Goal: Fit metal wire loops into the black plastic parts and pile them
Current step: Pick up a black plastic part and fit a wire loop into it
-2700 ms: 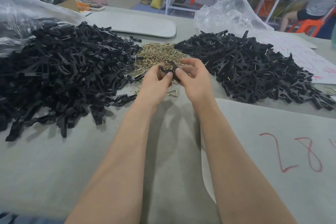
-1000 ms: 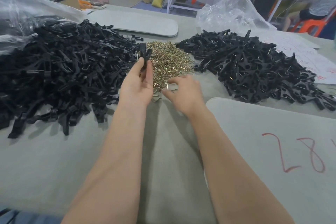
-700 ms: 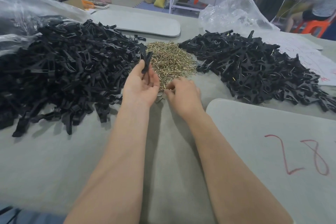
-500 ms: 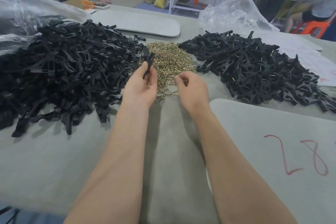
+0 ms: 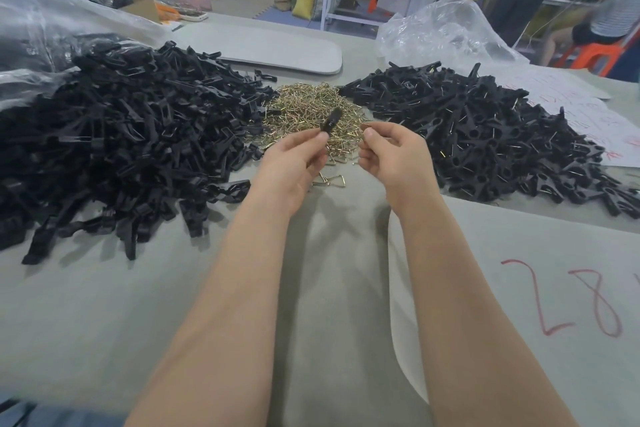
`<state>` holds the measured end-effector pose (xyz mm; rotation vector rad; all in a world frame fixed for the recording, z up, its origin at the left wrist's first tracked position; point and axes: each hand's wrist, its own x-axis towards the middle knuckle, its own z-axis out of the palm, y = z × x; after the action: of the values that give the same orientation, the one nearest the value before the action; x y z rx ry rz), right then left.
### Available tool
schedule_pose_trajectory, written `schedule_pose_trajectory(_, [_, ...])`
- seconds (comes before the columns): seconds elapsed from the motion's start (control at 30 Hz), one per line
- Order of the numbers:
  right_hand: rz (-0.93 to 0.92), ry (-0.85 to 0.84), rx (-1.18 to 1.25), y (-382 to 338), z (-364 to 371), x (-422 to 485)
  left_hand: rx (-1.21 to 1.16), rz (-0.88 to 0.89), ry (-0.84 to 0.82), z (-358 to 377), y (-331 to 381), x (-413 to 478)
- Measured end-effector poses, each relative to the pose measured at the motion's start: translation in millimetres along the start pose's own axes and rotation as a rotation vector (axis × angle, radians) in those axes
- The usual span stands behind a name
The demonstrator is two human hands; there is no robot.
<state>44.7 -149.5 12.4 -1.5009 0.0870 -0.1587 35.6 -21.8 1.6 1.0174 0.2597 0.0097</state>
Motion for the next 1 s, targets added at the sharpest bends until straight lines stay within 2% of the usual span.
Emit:
schedule_pose_trajectory(0.1, [0.004,0.013,0.047,-2,-7,2,0.646,0.285,0.122,1,-7,1])
schedule_pose_trajectory(0.13, [0.003,0.024,0.049,-1,-9,2,0.786,0.362,0.14,2,-8,1])
schedule_pose_trajectory(0.3, [-0.053,0.067,-0.068,-1,-14,5,1.041,0.538,0.071,3,-14,-2])
schedule_pose_trajectory(0.47, [-0.193,0.075,-0.368,0,-14,6,1.167,0.653,0.064,2,-15,-1])
schedule_pose_trajectory(0.7, [-0.248,0.052,-0.657,3,-16,5,1.206,0.723,0.01,3,-16,-2])
schedule_pose_trajectory(0.9, [-0.201,0.002,-0.616,4,-16,5,1.245,0.721,-0.044,2,-16,-1])
schedule_pose_trajectory(1.0, [-0.069,-0.08,-0.383,3,-19,5,1.159,0.657,-0.112,0,-14,-1])
